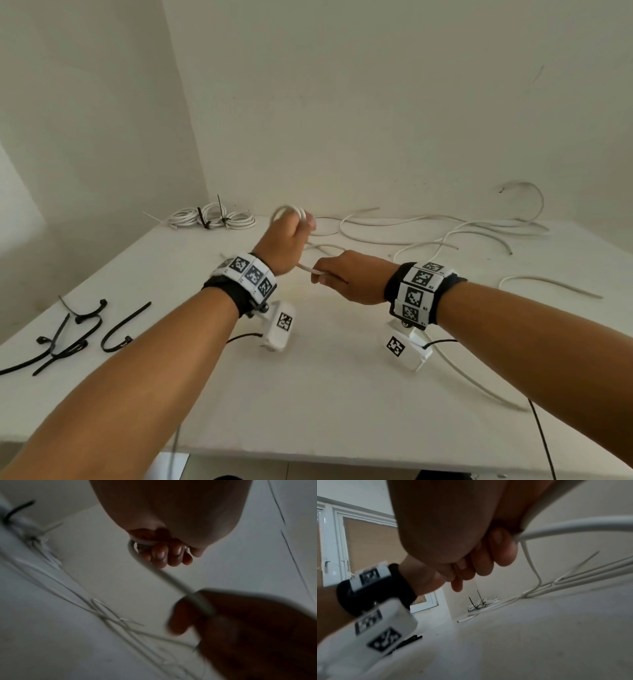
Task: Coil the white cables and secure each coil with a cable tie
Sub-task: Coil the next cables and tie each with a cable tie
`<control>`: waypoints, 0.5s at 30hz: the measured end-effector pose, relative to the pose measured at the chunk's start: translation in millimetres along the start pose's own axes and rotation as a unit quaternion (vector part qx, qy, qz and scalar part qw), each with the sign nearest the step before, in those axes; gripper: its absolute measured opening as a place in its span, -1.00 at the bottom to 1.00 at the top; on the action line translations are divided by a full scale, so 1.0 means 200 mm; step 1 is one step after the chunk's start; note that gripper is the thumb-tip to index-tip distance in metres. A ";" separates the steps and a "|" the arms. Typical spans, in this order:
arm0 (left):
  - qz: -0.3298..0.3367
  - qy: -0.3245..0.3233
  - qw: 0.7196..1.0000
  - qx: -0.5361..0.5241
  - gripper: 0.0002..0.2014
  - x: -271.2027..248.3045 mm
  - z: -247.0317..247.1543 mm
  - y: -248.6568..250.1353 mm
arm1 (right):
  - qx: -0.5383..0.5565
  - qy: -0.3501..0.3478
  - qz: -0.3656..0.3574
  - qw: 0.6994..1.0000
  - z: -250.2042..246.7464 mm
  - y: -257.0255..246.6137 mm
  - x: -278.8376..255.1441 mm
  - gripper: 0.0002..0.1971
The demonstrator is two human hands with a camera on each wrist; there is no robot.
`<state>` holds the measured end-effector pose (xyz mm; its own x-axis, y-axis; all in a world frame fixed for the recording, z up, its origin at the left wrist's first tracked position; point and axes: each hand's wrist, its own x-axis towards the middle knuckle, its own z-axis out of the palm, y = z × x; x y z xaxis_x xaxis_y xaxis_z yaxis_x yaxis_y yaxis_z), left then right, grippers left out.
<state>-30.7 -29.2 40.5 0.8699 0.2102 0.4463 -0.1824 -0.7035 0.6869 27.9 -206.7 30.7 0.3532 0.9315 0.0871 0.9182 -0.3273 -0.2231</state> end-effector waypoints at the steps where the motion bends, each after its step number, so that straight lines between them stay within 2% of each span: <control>1: -0.009 -0.029 0.999 0.035 -0.77 -0.01 0.01 -0.03 | -0.012 0.010 -0.004 1.000 -0.02 0.01 0.00 -0.73; 3: -0.029 -0.060 0.994 0.084 -0.68 -0.02 0.04 -0.06 | -0.026 0.020 -0.009 0.999 -0.03 0.02 -0.01 -0.74; 5: -0.017 -0.092 0.988 0.120 -0.68 -0.03 0.06 -0.05 | -0.027 0.032 -0.031 0.999 -0.03 0.01 -0.01 -0.75; 9: -0.004 -0.164 0.980 0.114 -0.60 -0.05 0.06 -0.04 | -0.010 0.068 -0.076 0.995 -0.02 0.01 -0.02 -0.81; 12: 0.000 -0.120 0.983 0.137 -0.55 -0.05 0.05 -0.05 | -0.008 0.079 -0.037 0.996 -0.03 0.06 -0.02 -0.88; 15: -0.034 -0.068 0.990 0.118 -0.55 -0.03 0.01 -0.10 | -0.114 0.081 -0.011 0.990 -0.04 0.14 -0.03 -0.72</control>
<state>-31.5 -19.0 22.9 0.9331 0.1808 0.3110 -0.0227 -0.8331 0.5527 52.4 -222.2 32.8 0.3393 0.9076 0.2473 0.9364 -0.3510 0.0036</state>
